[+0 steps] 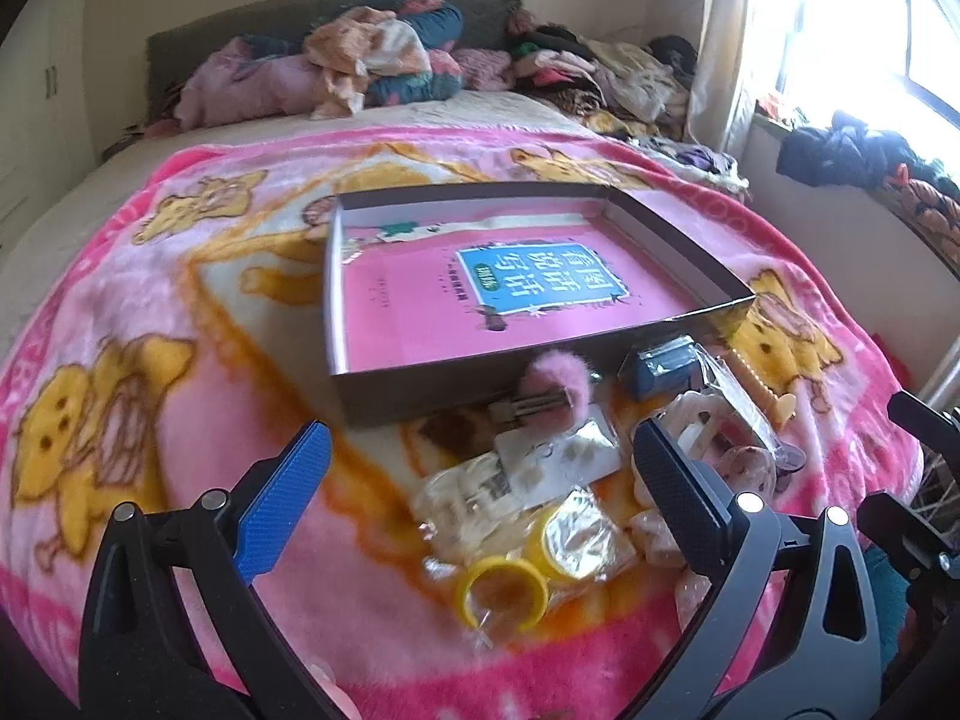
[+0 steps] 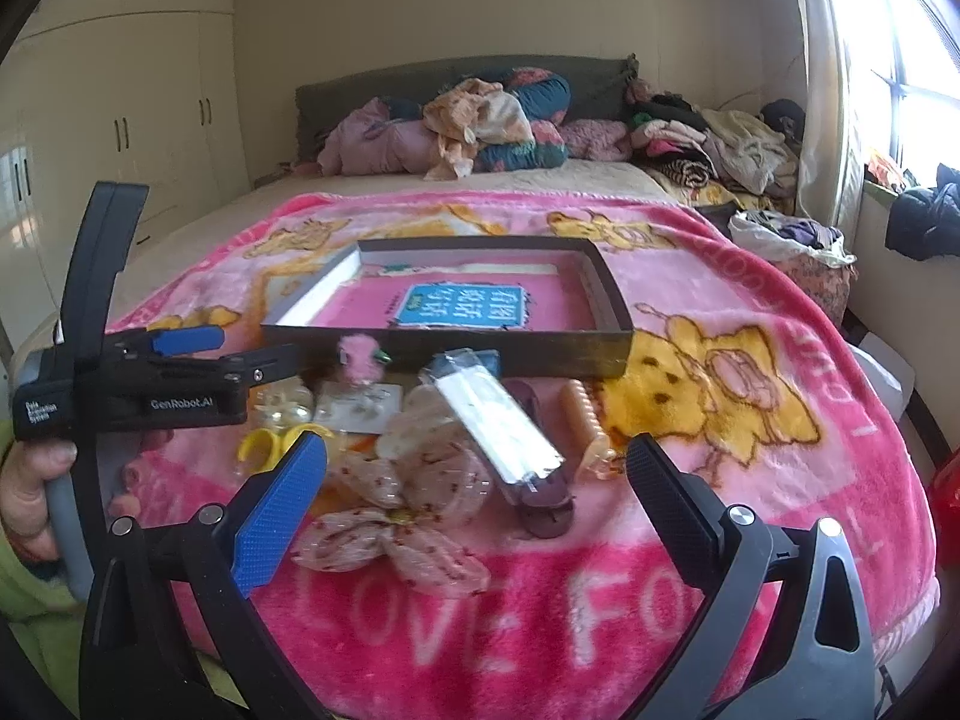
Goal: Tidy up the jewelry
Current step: 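Grasp the pink pom-pom clip with the left tool while the right tool grasps a clear plastic packet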
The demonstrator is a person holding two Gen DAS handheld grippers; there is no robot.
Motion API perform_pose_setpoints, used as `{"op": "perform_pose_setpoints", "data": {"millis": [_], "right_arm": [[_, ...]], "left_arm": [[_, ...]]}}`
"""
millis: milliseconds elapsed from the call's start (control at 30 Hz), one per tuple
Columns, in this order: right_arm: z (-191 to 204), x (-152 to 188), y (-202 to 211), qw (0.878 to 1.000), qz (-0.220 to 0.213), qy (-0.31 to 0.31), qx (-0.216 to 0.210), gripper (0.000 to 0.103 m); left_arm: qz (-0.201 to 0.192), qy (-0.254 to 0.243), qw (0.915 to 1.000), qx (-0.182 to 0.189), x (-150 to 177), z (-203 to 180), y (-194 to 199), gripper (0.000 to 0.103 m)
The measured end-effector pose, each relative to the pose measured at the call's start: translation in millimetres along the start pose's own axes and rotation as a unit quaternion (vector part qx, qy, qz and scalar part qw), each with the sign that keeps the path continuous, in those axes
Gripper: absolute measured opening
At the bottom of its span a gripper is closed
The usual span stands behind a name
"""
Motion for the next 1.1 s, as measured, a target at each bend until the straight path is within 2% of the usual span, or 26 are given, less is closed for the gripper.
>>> {"op": "perform_pose_setpoints", "data": {"millis": [200,267,367,467,633,833,967,1100], "right_arm": [[-9,-5,-18,1.000,0.019,0.015,-0.011,0.097],[-13,-7,-28,0.999,0.026,0.018,-0.018,0.096],[-19,-9,-45,0.998,0.047,0.021,-0.026,0.086],[-22,-10,-59,0.997,0.063,0.026,-0.034,0.081],[-24,-11,-74,0.995,0.079,0.032,-0.054,0.071],[-26,-14,-87,0.993,0.087,0.029,-0.078,0.060],[-24,-14,-92,0.991,0.091,0.030,-0.095,0.041],[-25,-11,-88,0.991,0.084,0.027,-0.103,0.040]], "left_arm": [[0.022,-0.015,0.9995,0.014,-4,-7,-18,0.091],[0.026,-0.017,0.9993,0.022,-5,-10,-22,0.083],[0.033,-0.019,0.9988,0.030,-5,-13,-29,0.075],[0.043,-0.015,0.9981,0.041,-6,-15,-37,0.070],[0.047,-0.020,0.9979,0.039,-8,-20,-47,0.056],[0.056,-0.023,0.9976,0.035,-9,-24,-57,0.046],[0.059,-0.026,0.9975,0.029,-8,-28,-62,0.035],[0.056,-0.027,0.9976,0.029,-8,-28,-62,0.027]]}}
Point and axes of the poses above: each gripper's, at about its wrist camera, not at the fingertips, and y roughly against the way its jaws point, z to its left, x to its underside, the point moved 1 cm from there along -y, roughly the way its jaws point, and after that the axes turned 1 degree about z, right-handed, at the moved point
